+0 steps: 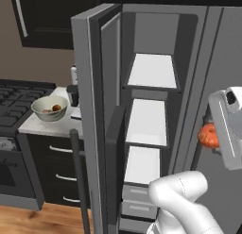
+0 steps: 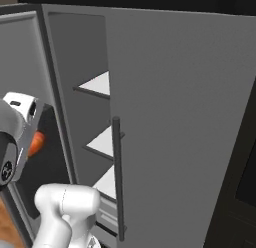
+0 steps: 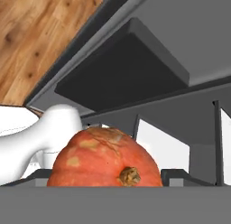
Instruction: Take the potato, mango, and squash from the freezer and place them in the bowl on the counter.
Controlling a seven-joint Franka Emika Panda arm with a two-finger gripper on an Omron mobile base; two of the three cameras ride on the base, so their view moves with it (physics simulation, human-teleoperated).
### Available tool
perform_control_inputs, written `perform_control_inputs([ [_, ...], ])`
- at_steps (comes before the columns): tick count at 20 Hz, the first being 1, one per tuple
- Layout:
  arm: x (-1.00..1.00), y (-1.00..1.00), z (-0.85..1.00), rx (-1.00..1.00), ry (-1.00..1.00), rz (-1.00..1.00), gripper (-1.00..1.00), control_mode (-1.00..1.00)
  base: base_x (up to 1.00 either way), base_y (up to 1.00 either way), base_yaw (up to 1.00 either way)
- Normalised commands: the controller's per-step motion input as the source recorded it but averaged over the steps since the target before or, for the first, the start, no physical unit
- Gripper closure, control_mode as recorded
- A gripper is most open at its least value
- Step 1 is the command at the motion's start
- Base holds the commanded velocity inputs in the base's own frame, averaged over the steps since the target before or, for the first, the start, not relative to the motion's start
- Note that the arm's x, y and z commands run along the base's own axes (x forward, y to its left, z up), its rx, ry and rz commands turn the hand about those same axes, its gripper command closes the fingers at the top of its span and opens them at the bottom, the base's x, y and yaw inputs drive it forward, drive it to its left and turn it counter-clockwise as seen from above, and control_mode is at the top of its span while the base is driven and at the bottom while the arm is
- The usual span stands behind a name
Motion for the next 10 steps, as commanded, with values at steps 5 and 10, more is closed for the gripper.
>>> perform_control_inputs([
  [5, 0.0, 0.0, 0.0, 0.0, 0.0, 0.0, 1.0, 1.0, -0.77, 0.74, 0.02],
  [10, 0.0, 0.0, 0.0, 0.0, 0.0, 0.0, 1.0, 1.0, -0.94, 1.0, 0.0],
])
